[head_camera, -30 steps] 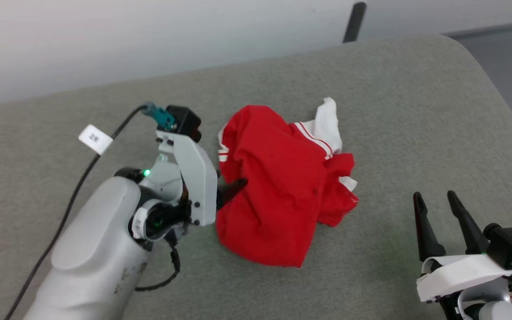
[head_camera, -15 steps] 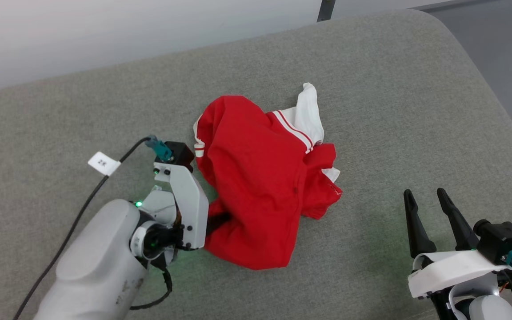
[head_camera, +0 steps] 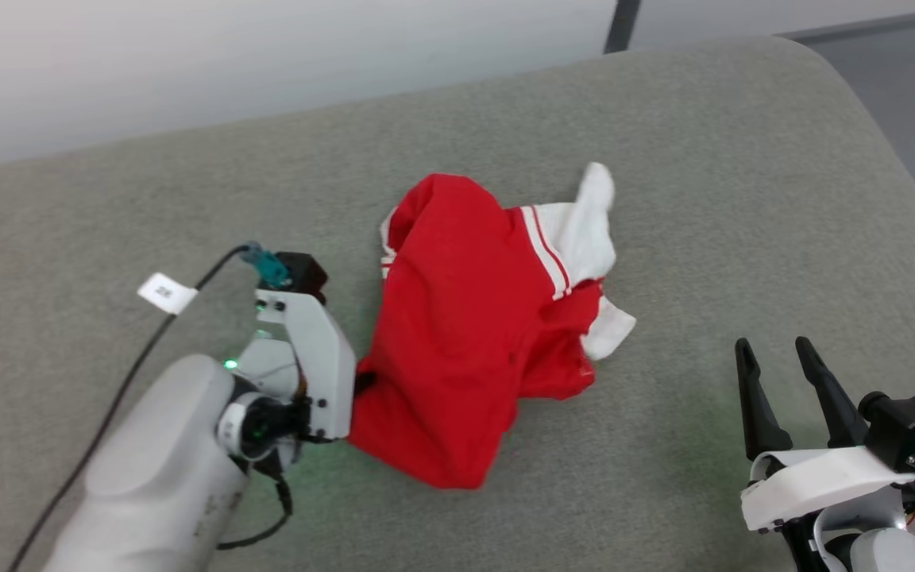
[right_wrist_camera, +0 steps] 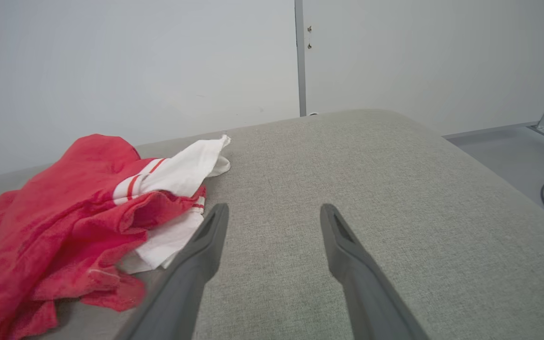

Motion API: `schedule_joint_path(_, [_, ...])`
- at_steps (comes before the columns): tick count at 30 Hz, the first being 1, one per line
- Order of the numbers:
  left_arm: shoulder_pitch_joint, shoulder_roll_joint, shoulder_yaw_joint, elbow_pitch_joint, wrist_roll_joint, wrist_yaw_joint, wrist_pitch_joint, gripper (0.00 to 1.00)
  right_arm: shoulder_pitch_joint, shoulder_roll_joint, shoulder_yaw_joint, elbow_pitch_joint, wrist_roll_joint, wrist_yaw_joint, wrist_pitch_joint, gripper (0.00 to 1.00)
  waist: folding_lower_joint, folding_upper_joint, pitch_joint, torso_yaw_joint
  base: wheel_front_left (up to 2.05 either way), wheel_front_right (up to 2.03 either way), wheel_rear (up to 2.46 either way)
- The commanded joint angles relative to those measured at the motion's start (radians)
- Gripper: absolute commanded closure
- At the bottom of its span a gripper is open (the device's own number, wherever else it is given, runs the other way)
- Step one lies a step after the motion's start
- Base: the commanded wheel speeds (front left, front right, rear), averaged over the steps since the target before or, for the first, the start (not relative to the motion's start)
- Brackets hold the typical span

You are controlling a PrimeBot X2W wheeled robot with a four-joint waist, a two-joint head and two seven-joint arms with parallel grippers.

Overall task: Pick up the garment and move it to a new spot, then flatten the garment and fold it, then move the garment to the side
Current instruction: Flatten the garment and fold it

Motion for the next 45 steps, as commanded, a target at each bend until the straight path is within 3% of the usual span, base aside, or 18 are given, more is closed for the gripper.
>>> schedule_joint_path(1, [-0.002,0.014,0.005,-0.002,0.001,0.006,0.004,1.00,0.013,0.002,-0.006,-0.005,-0.008,-0.001,0.003,0.00,0.0000,0.0000,-0.010,0.030,0.00,0.00,0.00])
schedule_joint_path(9, [0.049,0.095,0.046,-0.043,-0.018,0.038,0.008,1.00,0.017,0.002,-0.012,-0.028,-0.019,-0.001,0.023,0.00,0.0000,0.0000,-0.023,0.099,0.00,0.00,0.00])
schedule_joint_path(19, [0.145,0.166,0.063,-0.101,-0.032,0.060,0.020,1.00,0.013,0.002,-0.008,-0.043,-0.014,-0.001,0.034,0.00,0.0000,0.0000,-0.018,0.126,0.00,0.00,0.00])
schedule_joint_path(20, [0.144,0.170,0.060,-0.109,-0.023,0.059,0.012,0.83,0.012,0.002,-0.006,-0.043,-0.015,-0.001,0.034,0.00,0.0000,0.0000,-0.018,0.125,0.00,0.00,0.00])
schedule_joint_path(22, [0.137,0.170,0.058,-0.124,-0.015,0.057,0.002,0.14,0.009,0.002,-0.005,-0.044,-0.016,-0.001,0.032,0.00,0.0000,0.0000,-0.018,0.122,0.00,0.00,0.00])
schedule_joint_path(23, [0.130,0.170,0.056,-0.134,-0.011,0.056,-0.001,0.00,0.009,0.002,-0.006,-0.046,-0.017,-0.001,0.030,0.00,0.0000,0.0000,-0.019,0.121,0.00,0.00,0.00])
schedule_joint_path(31, [0.086,0.200,0.030,-0.252,0.026,0.076,0.048,0.00,0.032,0.002,-0.012,-0.043,-0.017,-0.001,0.021,0.00,0.0000,0.0000,-0.044,0.101,0.00,0.00,0.00])
schedule_joint_path(33, [0.070,0.207,0.019,-0.300,0.042,0.060,0.043,0.00,0.040,0.002,-0.012,-0.039,-0.016,-0.001,0.018,0.00,0.0000,0.0000,-0.049,0.094,0.00,0.00,0.00])
schedule_joint_path(40, [0.043,0.131,0.002,-0.441,0.026,0.009,-0.026,0.00,0.055,0.002,-0.014,-0.045,-0.022,-0.001,-0.004,0.00,0.0000,0.0000,-0.064,0.056,0.00,0.00,0.00])
schedule_joint_path(45, [0.042,0.092,-0.022,-0.469,0.028,-0.024,-0.067,0.00,0.060,0.002,-0.014,-0.045,-0.027,-0.001,-0.026,0.00,0.0000,0.0000,-0.069,0.019,0.00,0.00,0.00])
